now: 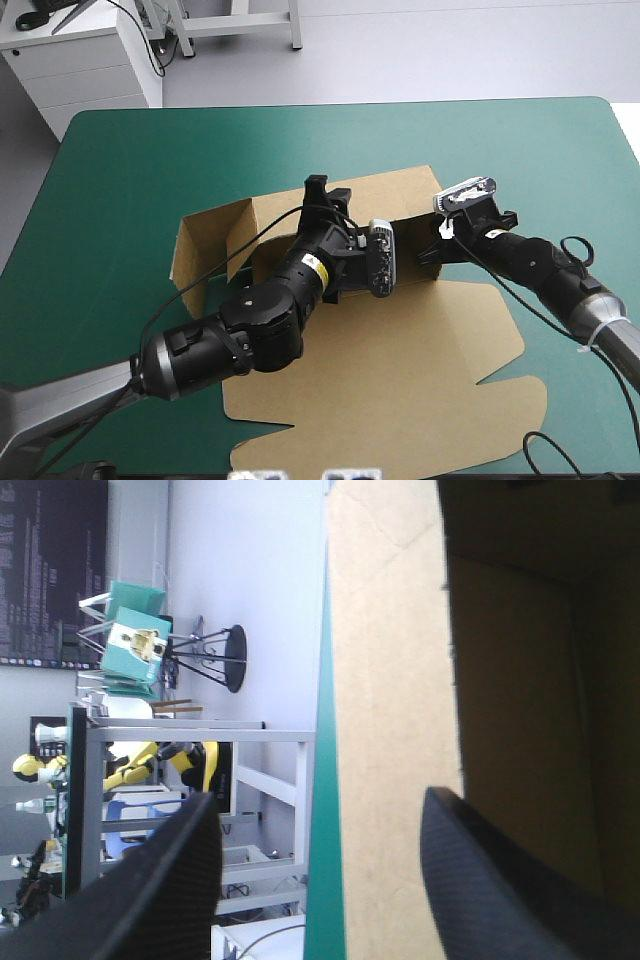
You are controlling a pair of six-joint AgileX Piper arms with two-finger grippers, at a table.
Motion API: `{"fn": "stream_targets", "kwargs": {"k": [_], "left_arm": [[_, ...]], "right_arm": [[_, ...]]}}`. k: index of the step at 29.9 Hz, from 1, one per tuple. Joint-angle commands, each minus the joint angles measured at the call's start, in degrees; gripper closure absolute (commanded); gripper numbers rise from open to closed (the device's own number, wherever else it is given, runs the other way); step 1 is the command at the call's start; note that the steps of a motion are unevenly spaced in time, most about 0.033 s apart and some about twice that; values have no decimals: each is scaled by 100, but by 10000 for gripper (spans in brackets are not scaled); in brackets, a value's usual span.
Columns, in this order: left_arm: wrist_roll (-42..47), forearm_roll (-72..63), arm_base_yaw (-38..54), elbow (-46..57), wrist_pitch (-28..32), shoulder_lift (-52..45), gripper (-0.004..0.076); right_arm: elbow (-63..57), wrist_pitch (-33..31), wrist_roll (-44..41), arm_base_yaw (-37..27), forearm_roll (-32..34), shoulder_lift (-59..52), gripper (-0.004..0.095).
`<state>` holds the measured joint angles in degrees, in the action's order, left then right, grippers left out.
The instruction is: Fold the box
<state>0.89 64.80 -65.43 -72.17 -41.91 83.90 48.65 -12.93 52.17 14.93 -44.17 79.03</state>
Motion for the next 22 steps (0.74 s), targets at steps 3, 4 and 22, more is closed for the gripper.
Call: {"fn": "stream_targets", "kwargs": {"k": [3,4,22], "left_arm": [[97,502,-32,-316,-22,-445,668],[108,492,-32,-391,-62,-459,722],[-1962,-4108,2296,-2300,-529,-509,706]], "right_arm": [[135,187,-22,-17,38,-171,925],[135,187,-22,-17,38,-171,926],[135,54,-31,-17,110,-171,927]]}}
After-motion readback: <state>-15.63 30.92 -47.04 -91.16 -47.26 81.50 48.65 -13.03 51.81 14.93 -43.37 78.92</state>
